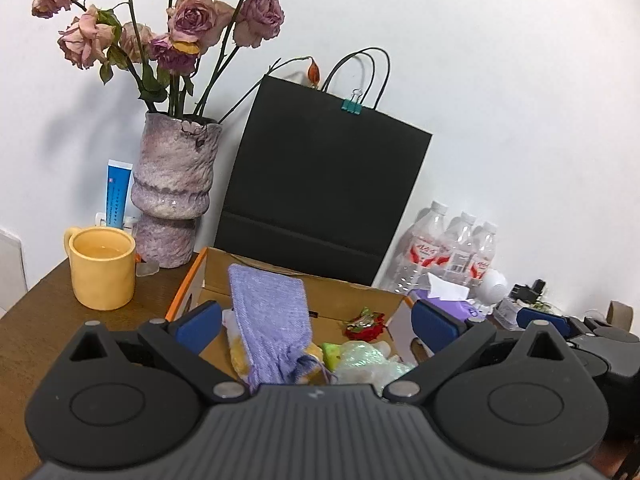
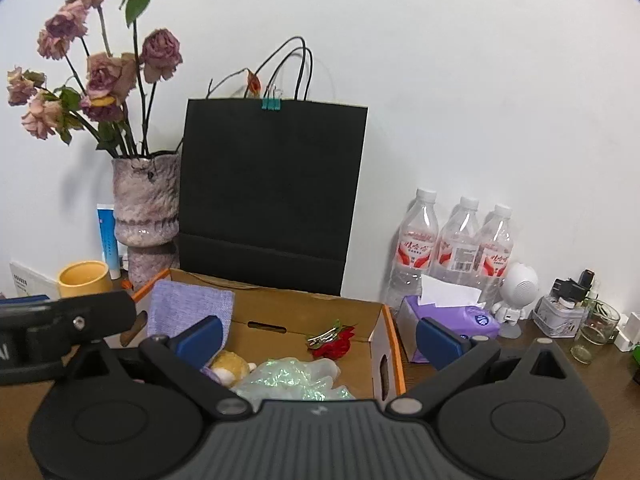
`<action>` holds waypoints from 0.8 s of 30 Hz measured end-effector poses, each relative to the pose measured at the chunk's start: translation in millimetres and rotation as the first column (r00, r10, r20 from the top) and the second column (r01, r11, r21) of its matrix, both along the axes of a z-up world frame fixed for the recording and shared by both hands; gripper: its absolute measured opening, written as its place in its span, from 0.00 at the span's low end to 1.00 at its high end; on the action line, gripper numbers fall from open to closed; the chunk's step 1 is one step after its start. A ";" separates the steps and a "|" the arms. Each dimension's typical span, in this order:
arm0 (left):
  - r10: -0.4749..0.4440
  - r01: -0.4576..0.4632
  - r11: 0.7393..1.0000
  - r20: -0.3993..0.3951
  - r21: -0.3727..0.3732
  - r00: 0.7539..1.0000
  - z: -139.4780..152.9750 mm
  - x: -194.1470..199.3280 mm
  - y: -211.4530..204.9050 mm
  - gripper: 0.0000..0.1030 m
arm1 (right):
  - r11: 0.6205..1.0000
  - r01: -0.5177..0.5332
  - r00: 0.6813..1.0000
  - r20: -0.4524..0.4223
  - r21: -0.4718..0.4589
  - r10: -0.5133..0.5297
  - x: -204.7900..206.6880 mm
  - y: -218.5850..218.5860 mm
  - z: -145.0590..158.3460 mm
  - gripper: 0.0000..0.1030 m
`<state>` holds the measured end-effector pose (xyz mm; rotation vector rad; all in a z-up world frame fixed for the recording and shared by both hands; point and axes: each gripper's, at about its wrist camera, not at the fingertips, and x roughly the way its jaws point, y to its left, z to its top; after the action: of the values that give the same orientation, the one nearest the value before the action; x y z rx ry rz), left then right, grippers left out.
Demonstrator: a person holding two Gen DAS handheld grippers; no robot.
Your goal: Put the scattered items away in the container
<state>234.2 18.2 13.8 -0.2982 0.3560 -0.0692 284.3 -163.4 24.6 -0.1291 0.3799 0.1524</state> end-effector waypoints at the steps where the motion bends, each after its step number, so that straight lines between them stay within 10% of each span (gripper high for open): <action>1: -0.003 0.003 1.000 0.001 -0.003 1.000 0.5 -3.6 -0.7 1.00 | 1.000 0.001 1.000 0.005 0.000 -0.001 -3.7 -1.2 1.1 1.00; 24: -0.033 0.034 0.997 0.020 -0.076 0.999 17.7 -113.1 -13.9 1.00 | 0.997 -0.006 1.000 -0.008 0.079 0.007 -102.0 -32.0 18.7 1.00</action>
<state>121.2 4.3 31.5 -0.3666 0.3403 -0.1184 182.3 -195.4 43.3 -0.0513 0.3816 0.1744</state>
